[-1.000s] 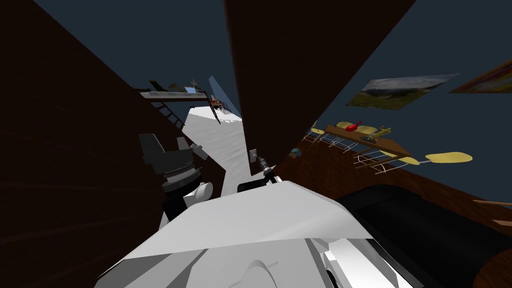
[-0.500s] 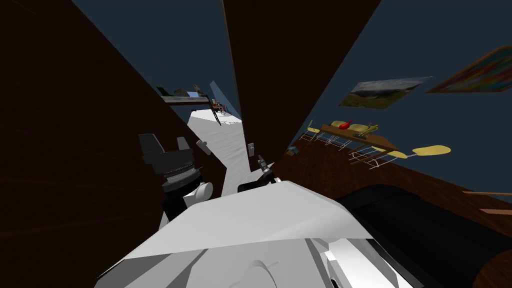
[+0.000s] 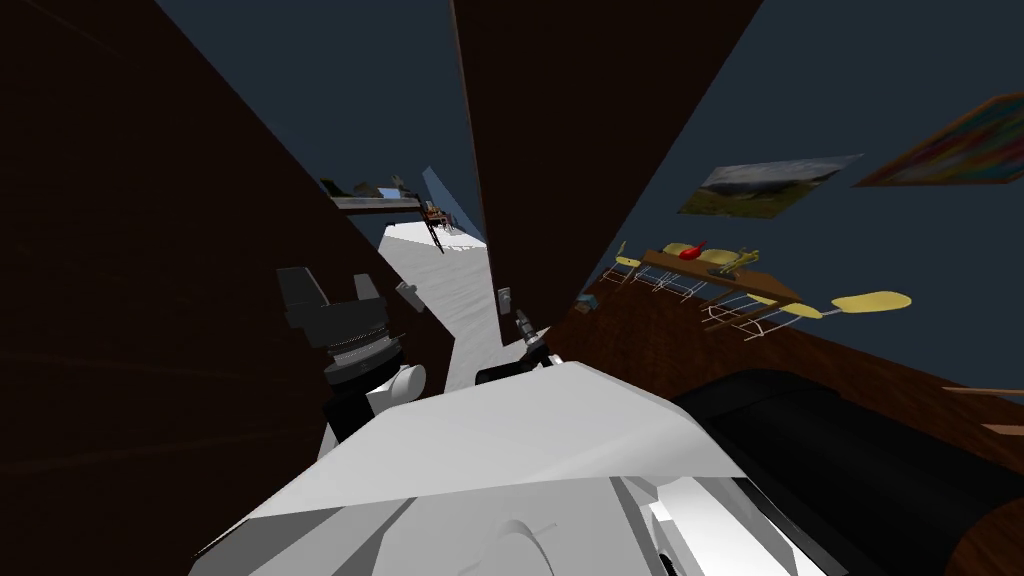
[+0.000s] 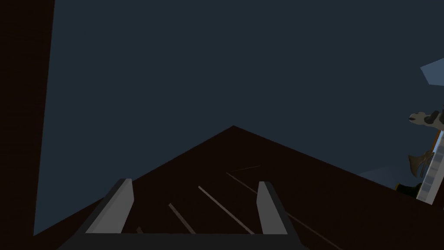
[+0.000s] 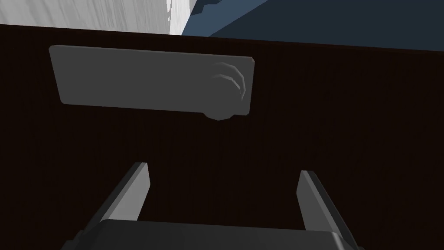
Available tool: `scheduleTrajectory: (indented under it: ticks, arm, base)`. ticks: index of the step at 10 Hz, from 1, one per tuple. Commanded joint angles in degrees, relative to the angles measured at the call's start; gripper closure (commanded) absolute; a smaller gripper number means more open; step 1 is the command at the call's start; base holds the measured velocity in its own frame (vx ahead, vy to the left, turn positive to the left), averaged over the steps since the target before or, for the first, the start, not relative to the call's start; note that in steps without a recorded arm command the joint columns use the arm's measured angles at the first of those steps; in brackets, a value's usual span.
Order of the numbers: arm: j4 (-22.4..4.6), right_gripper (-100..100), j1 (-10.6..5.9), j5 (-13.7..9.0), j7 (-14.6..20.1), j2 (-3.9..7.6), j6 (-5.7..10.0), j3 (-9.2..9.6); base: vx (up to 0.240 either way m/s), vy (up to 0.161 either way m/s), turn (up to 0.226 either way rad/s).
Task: Push the door open
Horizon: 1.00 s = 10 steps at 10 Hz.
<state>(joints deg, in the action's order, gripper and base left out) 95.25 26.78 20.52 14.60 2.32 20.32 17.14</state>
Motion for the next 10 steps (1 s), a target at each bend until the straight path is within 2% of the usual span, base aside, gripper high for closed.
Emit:
scheduleTrajectory:
  ticks: [1,4,6,7,8,10]
  arm:
    - [-0.49,-100,-0.70,-0.14,-0.21,0.00,-0.11,-0.28]
    - [-1.43,-100,-2.08,-0.39,-0.58,-0.79,-0.41,-0.79]
    - [-2.08,-100,-3.03,-0.56,-0.83,-2.01,-0.62,-1.14]
    - [-1.83,-100,-2.80,-0.51,-0.73,-1.66,-0.64,-1.02]
    - [-1.83,100,-2.80,-0.51,-0.73,-1.66,-0.64,-1.02]
    - [-1.83,100,-2.80,-0.51,-0.73,-1.66,-0.64,-1.02]
  base:
    - [0.209,0.036,0.020]
    - [0.224,0.053,0.019]
    - [0.180,0.045,0.018]
    - [0.079,0.027,0.002]
    - [-0.011,-0.004,-0.003]
    - [-0.025,-0.010,0.005]
